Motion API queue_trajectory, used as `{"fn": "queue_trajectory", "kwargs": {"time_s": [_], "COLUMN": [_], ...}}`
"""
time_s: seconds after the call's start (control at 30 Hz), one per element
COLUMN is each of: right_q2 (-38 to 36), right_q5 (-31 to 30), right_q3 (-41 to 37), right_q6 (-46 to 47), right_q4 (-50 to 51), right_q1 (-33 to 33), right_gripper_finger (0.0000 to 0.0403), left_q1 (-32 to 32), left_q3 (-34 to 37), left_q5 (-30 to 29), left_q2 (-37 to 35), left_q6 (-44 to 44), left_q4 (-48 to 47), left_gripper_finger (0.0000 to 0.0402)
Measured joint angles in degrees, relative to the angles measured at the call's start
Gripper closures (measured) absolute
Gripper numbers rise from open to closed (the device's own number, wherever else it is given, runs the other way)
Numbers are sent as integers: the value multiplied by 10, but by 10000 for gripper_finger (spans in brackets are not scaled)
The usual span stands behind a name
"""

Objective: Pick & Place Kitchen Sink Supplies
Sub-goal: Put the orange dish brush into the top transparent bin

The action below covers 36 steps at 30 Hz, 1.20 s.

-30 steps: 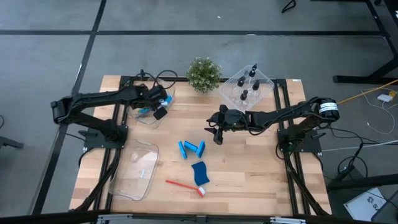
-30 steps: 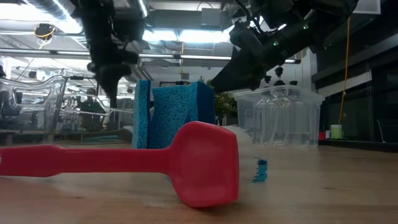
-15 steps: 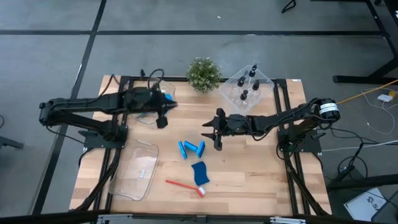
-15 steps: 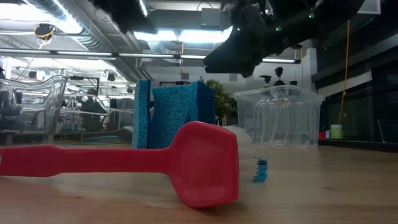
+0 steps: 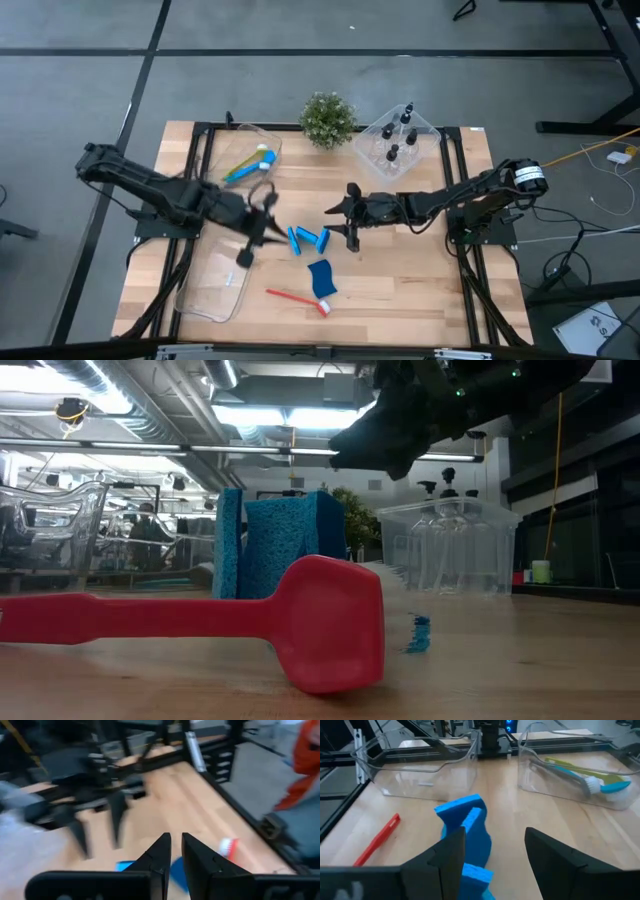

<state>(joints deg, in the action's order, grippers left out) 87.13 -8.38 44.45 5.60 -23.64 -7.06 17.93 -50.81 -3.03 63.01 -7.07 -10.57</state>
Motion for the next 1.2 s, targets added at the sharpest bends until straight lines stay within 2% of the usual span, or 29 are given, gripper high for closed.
{"fn": "queue_trajectory", "kwargs": {"time_s": [0.13, 0.23, 0.33, 0.5, 0.7, 0.87, 1.2], "right_q2": [0, 0, 0, 0, 0, 0, 0], "right_q5": [0, -18, -42, -45, -29, -21, -41], "right_q3": [0, 0, 0, 0, 0, 0, 0], "right_q6": [29, 69, 99, 126, 137, 159, 165], "right_q4": [3, 21, 54, 82, 91, 125, 152], "right_q1": [-8, -13, -15, -14, -15, -15, -14], "right_gripper_finger": [199, 199, 199, 199, 199, 199, 199], "left_q1": [57, 88, 109, 142, 178, 185, 167], "left_q3": [0, -1, -17, -67, -120, -135, -137], "left_q5": [-4, -32, -48, -45, -48, -48, -49], "left_q2": [50, 86, 122, 179, 242, 288, 363], "left_q6": [4, 27, 73, 134, 153, 152, 170], "left_q4": [38, 52, 34, -8, -52, -60, -144], "left_gripper_finger": [360, 356, 351, 344, 340, 340, 340]}}
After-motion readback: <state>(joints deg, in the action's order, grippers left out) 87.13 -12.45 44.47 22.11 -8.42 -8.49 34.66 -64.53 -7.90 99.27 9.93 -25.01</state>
